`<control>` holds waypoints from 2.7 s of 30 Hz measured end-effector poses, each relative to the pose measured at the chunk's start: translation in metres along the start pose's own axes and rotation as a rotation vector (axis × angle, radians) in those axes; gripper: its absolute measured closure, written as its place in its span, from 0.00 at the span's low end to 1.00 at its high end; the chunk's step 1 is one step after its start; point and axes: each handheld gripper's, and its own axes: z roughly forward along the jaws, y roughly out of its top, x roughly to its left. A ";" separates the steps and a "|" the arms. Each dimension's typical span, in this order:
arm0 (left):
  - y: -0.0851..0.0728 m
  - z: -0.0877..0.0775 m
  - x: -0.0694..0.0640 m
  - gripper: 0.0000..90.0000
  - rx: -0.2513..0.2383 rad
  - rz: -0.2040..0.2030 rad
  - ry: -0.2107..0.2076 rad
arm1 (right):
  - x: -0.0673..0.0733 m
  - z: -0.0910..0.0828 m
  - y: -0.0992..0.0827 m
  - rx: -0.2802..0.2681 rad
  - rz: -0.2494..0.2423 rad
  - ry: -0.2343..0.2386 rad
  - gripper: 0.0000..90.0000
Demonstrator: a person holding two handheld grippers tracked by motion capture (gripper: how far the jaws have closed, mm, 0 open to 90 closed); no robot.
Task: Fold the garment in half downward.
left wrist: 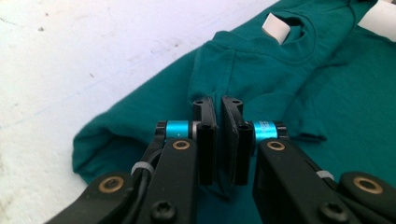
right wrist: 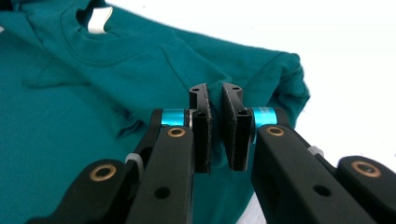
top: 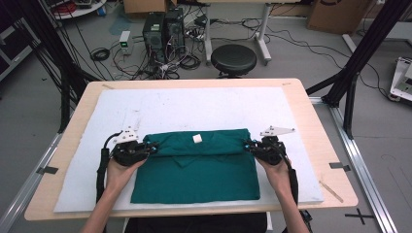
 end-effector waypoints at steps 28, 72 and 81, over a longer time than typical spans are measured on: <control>-0.017 -0.023 -0.009 0.62 0.009 -0.096 -0.098 | 0.017 -0.024 -0.035 0.003 0.032 0.080 0.60; -0.014 -0.005 -0.040 0.97 0.133 0.003 -0.266 | 0.056 0.010 -0.026 0.184 -0.106 0.234 0.94; -0.018 -0.027 -0.053 0.98 0.119 0.044 -0.306 | 0.068 -0.010 -0.032 0.160 -0.129 0.281 0.99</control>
